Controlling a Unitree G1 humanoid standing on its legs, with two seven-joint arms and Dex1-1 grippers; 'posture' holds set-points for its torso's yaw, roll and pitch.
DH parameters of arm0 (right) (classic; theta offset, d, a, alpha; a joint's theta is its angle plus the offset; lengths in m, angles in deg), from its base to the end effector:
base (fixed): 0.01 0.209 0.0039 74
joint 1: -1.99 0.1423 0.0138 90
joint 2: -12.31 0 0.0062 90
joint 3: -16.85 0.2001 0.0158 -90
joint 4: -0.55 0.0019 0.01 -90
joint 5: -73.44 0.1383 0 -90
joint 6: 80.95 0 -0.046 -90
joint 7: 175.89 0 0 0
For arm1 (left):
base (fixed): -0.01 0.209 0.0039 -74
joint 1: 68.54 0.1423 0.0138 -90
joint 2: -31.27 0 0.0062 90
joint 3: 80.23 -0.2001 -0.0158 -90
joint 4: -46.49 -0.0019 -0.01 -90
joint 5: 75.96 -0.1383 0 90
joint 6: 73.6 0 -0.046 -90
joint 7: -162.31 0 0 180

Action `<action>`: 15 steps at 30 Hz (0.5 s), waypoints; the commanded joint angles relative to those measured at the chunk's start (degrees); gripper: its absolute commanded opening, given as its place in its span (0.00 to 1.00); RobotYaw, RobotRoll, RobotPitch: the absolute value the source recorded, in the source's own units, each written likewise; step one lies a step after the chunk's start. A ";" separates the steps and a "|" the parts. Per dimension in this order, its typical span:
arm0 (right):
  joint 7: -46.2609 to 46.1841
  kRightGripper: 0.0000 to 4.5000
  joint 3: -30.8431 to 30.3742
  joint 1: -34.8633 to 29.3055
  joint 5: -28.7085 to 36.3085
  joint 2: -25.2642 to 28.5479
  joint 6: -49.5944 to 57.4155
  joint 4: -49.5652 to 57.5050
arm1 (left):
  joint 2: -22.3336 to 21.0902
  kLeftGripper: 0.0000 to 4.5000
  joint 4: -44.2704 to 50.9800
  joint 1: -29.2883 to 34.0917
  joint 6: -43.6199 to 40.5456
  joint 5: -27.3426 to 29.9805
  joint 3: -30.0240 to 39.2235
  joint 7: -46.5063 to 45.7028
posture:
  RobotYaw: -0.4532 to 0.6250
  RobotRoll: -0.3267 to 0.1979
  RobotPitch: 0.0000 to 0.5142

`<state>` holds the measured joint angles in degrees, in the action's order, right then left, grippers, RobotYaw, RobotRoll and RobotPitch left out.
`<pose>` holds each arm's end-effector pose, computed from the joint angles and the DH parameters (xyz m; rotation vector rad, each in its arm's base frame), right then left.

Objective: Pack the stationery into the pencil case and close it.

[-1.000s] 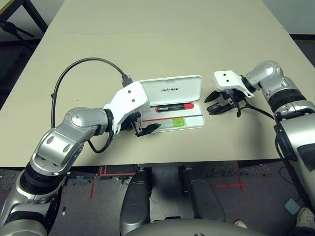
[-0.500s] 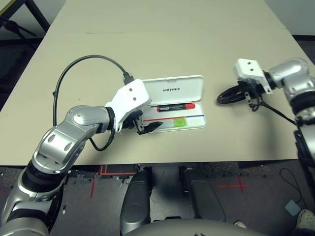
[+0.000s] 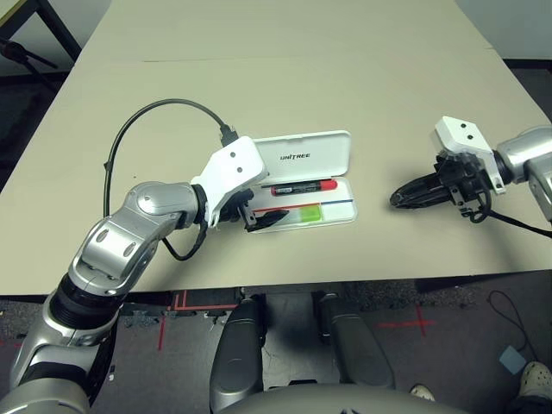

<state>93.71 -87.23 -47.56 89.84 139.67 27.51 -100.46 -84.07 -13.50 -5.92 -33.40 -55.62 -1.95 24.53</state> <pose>0.3024 -0.2738 0.2177 -0.6108 0.4425 1.4363 0.2391 0.1833 0.1893 0.5172 0.2247 -1.0012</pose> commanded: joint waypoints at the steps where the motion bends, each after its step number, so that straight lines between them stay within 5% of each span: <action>1: -1.54 0.07 -0.03 0.13 -0.37 -2.55 0.61 3.42 | 0.28 1.00 -0.87 -0.09 0.45 -0.60 -0.99 0.22 | 0.47 0.62 0.42; 15: -2.34 0.07 -4.95 6.31 -7.43 -15.12 -9.12 -3.08 | 0.32 1.00 0.36 1.21 -0.42 -0.72 -0.05 -1.47 | 0.52 0.62 0.41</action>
<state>90.70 -90.90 -41.98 83.50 124.99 20.06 -102.30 -83.63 -14.56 -5.55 -33.39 -55.99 -1.94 23.31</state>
